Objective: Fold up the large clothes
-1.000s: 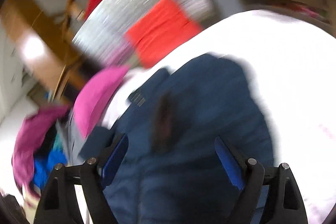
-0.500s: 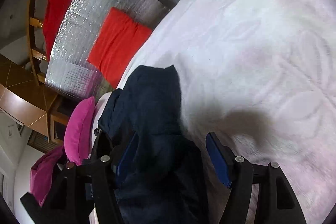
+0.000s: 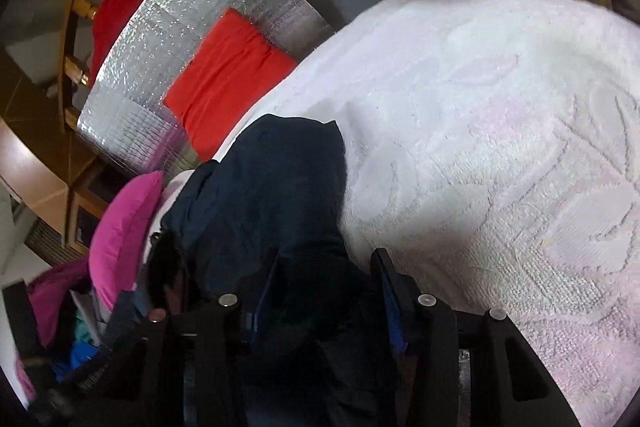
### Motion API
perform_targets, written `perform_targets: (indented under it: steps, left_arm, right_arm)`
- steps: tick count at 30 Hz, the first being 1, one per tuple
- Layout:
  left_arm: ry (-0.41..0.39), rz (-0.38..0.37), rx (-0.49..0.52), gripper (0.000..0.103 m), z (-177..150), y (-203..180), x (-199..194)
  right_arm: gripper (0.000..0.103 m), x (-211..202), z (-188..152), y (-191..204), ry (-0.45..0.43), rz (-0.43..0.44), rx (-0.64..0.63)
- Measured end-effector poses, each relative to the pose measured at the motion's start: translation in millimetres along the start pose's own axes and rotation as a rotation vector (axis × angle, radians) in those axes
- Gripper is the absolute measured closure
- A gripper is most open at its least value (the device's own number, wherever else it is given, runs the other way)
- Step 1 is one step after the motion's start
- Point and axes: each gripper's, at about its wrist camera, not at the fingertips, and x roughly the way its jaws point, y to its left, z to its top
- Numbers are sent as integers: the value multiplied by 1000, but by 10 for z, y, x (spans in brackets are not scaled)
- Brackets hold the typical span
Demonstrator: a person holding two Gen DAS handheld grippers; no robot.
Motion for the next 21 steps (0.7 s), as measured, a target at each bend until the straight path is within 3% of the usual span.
perform_targets:
  steps: [1, 3, 11, 13, 14, 15, 16, 18, 21]
  left_arm:
    - [-4, -1, -6, 81, 7, 39, -9]
    - [-9, 10, -12, 87, 16, 136, -33]
    - [-5, 120, -117, 92, -39, 847, -140]
    - [-19, 88, -88, 91, -85, 864, -222]
    - [-21, 86, -62, 88, -108, 804, -253]
    - [-18, 75, -37, 72, -130, 731, -278]
    - [-17, 49, -13, 41, -148, 640, -298]
    - [-46, -2, 39, 9, -199, 402, -382]
    - [-71, -37, 106, 9, -201, 52, -434]
  right_arm:
    - [55, -3, -2, 4, -7, -3, -7]
    - [55, -13, -9, 8, -25, -6, -17]
    - [55, -26, -11, -23, -36, -12, -15]
    - [55, -24, -13, -14, -36, -18, -20]
    - [55, -23, -15, -12, -37, -21, -21]
    - [55, -23, -15, -15, -37, -21, -20]
    - [55, -23, -14, -17, -37, -19, -19]
    - [55, -25, -14, -29, -38, -14, -14]
    - [55, -30, -16, -45, -41, -5, -8]
